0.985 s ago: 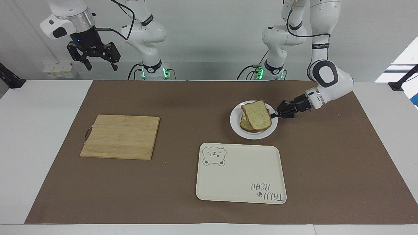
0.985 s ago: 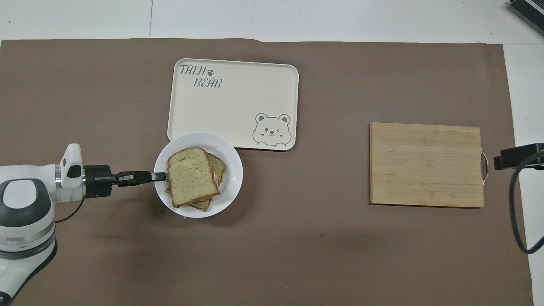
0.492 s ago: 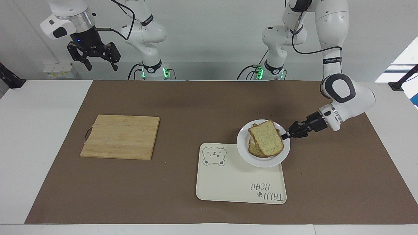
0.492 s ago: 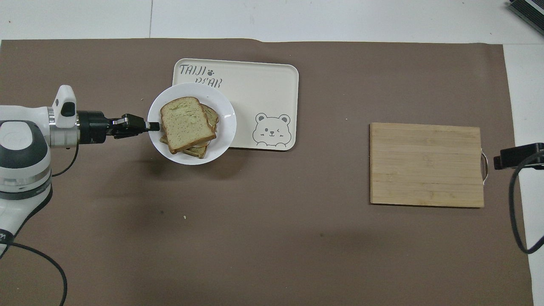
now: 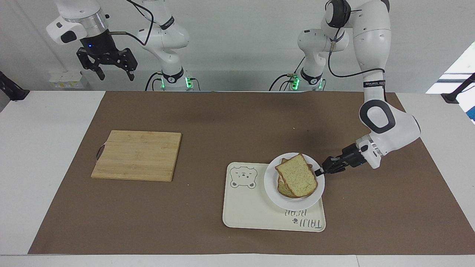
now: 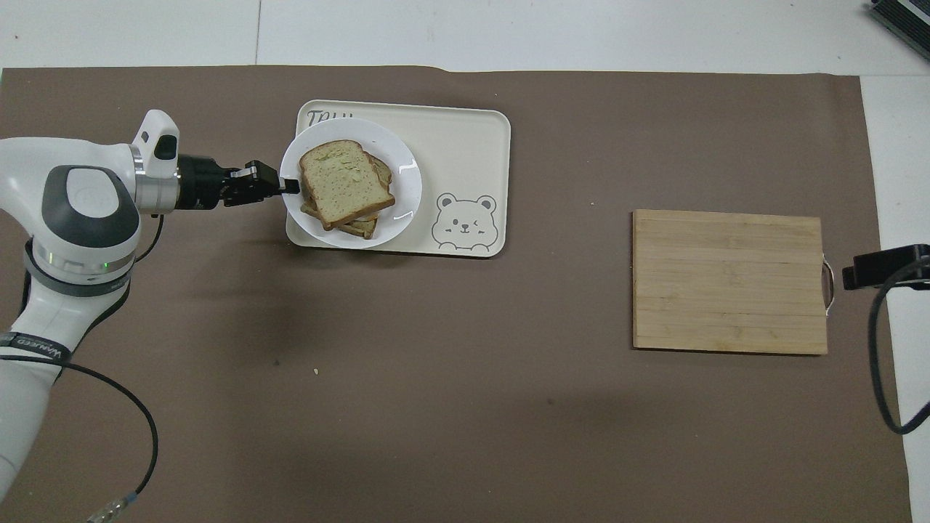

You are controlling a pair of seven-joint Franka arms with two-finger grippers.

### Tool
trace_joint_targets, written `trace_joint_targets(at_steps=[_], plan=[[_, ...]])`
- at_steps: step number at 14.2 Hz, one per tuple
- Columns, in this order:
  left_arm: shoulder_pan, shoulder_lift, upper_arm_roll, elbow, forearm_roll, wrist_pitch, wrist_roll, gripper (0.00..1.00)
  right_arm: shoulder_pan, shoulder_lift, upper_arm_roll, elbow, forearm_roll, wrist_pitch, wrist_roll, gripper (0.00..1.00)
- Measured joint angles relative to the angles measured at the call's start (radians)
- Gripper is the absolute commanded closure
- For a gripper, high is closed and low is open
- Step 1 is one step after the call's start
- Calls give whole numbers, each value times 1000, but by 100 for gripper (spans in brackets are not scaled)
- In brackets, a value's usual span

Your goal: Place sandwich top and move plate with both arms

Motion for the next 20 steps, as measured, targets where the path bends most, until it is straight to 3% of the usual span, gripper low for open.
trace_joint_targets(at_steps=[13,14,16,17,20], plan=[[-139,38,-1,2,18,144,-68,97,0,0,0,0,0,0,0,0],[-140,38,-2,3,35,147,-68,86,0,0,0,0,0,0,0,0],[-141,38,-3,8,64,155,-68,52,0,0,0,0,0,0,0,0],[-143,41,-2,8,83,172,-70,41,0,0,0,0,0,0,0,0],[-149,56,-1,8,111,204,-71,25,0,0,0,0,0,0,0,0]])
